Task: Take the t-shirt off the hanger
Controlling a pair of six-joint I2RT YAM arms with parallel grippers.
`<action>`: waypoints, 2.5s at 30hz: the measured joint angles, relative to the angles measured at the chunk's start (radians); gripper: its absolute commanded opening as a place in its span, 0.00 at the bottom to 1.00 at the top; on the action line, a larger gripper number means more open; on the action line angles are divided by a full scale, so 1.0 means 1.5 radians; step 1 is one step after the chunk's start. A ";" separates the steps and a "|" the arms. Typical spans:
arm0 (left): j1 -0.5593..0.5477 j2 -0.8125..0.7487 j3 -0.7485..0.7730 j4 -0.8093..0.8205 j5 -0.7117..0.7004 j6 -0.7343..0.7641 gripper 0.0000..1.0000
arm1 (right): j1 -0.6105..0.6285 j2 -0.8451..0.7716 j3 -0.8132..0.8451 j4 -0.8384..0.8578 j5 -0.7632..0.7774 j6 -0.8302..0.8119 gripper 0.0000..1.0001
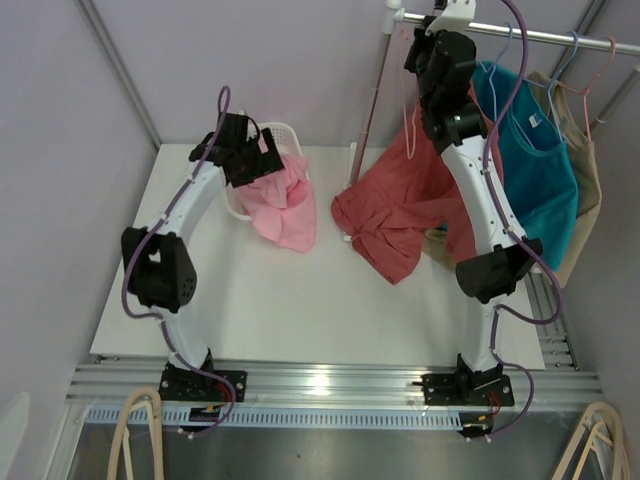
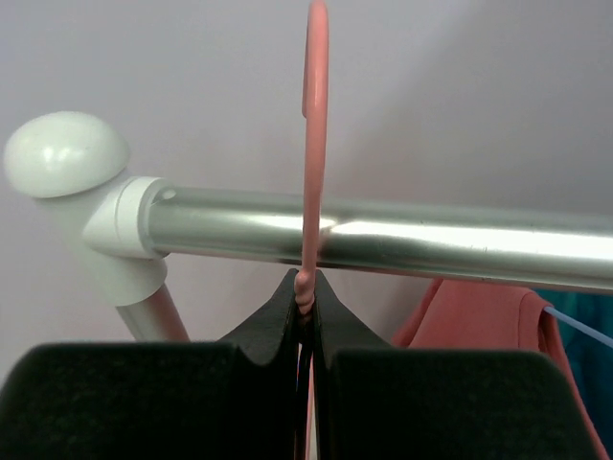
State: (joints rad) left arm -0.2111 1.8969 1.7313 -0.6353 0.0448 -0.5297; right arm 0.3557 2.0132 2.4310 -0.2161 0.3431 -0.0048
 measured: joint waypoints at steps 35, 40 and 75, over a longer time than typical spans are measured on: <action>-0.181 -0.231 0.075 0.065 -0.139 0.180 0.99 | -0.025 -0.185 -0.095 -0.126 0.007 0.014 0.66; -0.204 -0.233 0.079 0.084 -0.145 0.203 0.99 | -0.099 -0.252 -0.073 -0.189 -0.055 0.043 0.65; -0.326 -0.232 0.083 0.159 -0.156 0.304 1.00 | -0.296 -0.118 -0.070 -0.357 -0.349 0.100 0.50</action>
State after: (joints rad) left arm -0.7002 1.5482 1.8565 -0.3973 -0.1894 -0.0734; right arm -0.0887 1.8366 2.3264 -0.7517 -0.1806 0.1459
